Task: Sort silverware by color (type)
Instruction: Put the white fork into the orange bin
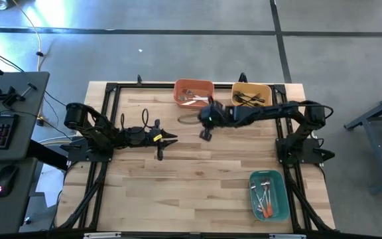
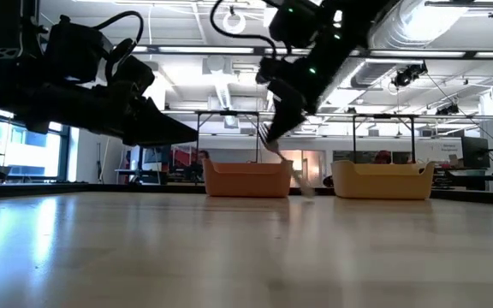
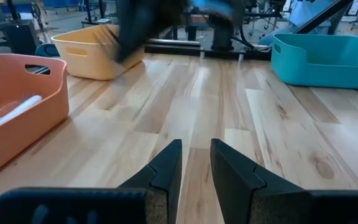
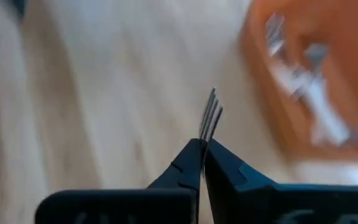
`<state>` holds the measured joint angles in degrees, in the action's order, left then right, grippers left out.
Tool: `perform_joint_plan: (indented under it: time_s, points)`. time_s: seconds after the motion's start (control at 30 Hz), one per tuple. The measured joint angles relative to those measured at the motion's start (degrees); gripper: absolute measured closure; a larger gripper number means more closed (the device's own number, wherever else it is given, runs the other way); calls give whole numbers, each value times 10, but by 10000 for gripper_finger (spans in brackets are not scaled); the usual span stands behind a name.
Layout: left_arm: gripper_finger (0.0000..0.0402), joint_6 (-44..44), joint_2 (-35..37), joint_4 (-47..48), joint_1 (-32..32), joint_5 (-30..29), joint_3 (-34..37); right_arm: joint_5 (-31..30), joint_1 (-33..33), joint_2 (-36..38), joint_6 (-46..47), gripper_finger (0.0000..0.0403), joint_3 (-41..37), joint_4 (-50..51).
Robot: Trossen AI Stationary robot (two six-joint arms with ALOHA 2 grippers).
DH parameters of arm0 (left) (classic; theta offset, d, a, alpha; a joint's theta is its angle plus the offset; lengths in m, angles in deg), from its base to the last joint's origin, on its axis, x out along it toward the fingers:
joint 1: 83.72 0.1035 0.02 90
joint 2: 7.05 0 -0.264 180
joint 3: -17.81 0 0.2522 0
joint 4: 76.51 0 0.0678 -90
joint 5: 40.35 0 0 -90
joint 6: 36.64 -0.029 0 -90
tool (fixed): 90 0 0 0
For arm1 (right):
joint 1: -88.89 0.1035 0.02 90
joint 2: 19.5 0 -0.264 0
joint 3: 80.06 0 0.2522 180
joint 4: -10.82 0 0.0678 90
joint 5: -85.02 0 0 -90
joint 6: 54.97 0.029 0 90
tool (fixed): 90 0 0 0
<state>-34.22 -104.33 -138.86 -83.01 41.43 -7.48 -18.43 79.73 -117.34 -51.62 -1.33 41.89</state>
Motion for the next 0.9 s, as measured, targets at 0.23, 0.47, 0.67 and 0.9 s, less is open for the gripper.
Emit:
perform_joint_plan:
  time_s: [0.23,0.47,0.67,0.9]
  points:
    - [328,0,0,9,0,2,-2,18,-55,-68,-52,403,151,69]
    - [328,0,0,13,0,2,-2,24,-93,-159,-90,402,312,135]
    - [328,-3,0,15,0,2,-2,14,-103,-184,-99,403,429,225]
    - [328,-5,0,16,0,2,-2,-26,-100,-184,-98,403,479,281]
